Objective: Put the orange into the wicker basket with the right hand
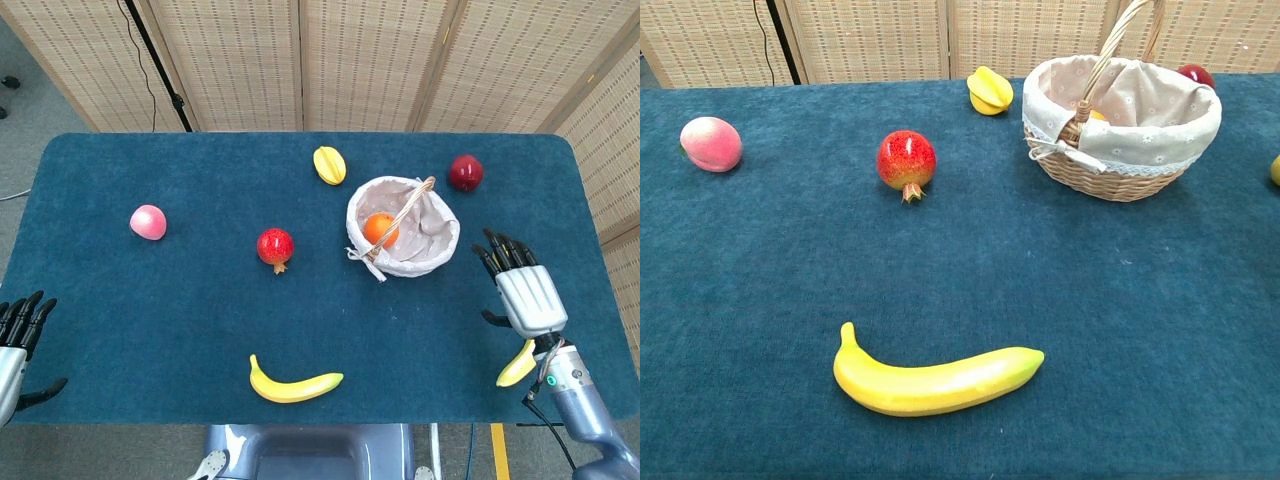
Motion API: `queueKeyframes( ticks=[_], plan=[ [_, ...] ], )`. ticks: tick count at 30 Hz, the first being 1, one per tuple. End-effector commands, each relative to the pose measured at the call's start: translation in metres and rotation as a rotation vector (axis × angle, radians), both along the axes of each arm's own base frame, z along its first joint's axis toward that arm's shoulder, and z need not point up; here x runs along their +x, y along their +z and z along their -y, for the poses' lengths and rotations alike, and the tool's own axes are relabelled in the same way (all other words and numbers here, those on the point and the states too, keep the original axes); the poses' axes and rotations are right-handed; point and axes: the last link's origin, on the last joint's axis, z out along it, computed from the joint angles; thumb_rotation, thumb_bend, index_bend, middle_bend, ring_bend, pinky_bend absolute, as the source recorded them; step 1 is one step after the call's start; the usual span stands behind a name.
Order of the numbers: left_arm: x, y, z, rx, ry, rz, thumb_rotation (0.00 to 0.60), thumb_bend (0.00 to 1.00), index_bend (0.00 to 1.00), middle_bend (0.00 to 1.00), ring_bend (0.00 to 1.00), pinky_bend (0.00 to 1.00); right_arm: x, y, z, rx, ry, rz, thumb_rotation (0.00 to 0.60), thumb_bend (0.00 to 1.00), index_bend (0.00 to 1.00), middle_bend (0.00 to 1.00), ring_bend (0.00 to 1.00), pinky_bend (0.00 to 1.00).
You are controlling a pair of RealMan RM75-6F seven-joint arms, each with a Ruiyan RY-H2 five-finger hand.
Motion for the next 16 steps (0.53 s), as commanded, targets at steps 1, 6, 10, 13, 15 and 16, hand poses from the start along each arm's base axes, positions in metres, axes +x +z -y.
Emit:
queueKeyframes(
  ticks=[1,6,10,13,15,16],
  plan=[
    [0.000,-0.001,0.000,-0.008,0.000,-0.002,0.600,0.00,0.00,0.00,0.00,0.00,-0.011,0.005,-0.032,0.000,0.009,0.001,0.600,0.00,0.13,0.01,0.06,0.11],
    [0.001,-0.002,0.000,-0.009,-0.007,-0.003,0.600,0.00,0.00,0.00,0.00,0.00,-0.024,0.008,-0.064,0.000,-0.007,0.020,0.600,0.00,0.13,0.01,0.06,0.11],
    [0.002,-0.003,0.002,-0.012,-0.014,-0.005,0.600,0.00,0.00,0.00,0.00,0.00,-0.035,0.007,-0.087,-0.003,-0.036,0.039,0.600,0.00,0.14,0.01,0.06,0.11],
    [0.002,-0.004,0.003,-0.016,-0.016,-0.004,0.600,0.00,0.00,0.00,0.00,0.00,-0.039,0.004,-0.097,-0.007,-0.044,0.046,0.600,0.00,0.14,0.02,0.06,0.11],
    [0.002,-0.005,0.003,-0.021,-0.017,-0.005,0.600,0.00,0.00,0.00,0.00,0.00,-0.040,0.002,-0.102,-0.006,-0.051,0.056,0.600,0.00,0.15,0.02,0.06,0.11],
    [0.003,-0.006,0.003,-0.022,-0.018,-0.005,0.600,0.00,0.00,0.00,0.00,0.00,-0.040,0.001,-0.104,-0.002,-0.052,0.059,0.600,0.00,0.15,0.02,0.06,0.11]
  ],
)
